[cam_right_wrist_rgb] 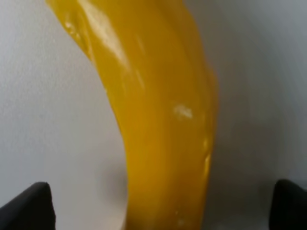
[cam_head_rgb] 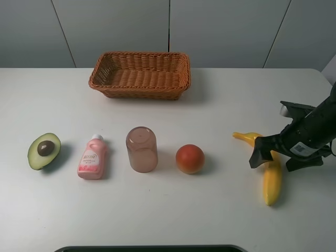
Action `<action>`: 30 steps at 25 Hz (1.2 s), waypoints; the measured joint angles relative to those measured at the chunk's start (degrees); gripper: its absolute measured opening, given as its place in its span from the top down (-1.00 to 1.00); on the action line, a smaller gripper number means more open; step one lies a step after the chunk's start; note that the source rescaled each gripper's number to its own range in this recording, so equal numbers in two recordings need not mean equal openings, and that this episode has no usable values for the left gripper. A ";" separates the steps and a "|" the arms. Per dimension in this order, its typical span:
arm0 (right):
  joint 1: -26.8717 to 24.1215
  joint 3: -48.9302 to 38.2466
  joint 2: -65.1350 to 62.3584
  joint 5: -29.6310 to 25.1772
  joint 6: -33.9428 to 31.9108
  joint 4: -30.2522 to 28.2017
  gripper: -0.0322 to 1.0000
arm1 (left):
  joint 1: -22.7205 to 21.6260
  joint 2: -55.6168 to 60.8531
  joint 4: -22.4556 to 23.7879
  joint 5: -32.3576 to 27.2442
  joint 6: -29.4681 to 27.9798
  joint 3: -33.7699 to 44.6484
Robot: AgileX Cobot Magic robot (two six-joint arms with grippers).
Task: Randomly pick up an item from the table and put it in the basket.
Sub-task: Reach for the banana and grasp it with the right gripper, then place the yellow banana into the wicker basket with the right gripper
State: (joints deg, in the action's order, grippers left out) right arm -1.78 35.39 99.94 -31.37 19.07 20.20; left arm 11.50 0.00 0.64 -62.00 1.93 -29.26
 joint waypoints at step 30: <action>0.00 6.84 -2.20 -9.68 -0.26 -0.04 0.93 | 0.00 0.00 0.00 0.00 0.00 0.00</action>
State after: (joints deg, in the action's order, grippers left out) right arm -1.78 42.23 97.74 -41.05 18.81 20.15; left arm 11.50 0.00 0.64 -62.00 1.93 -29.26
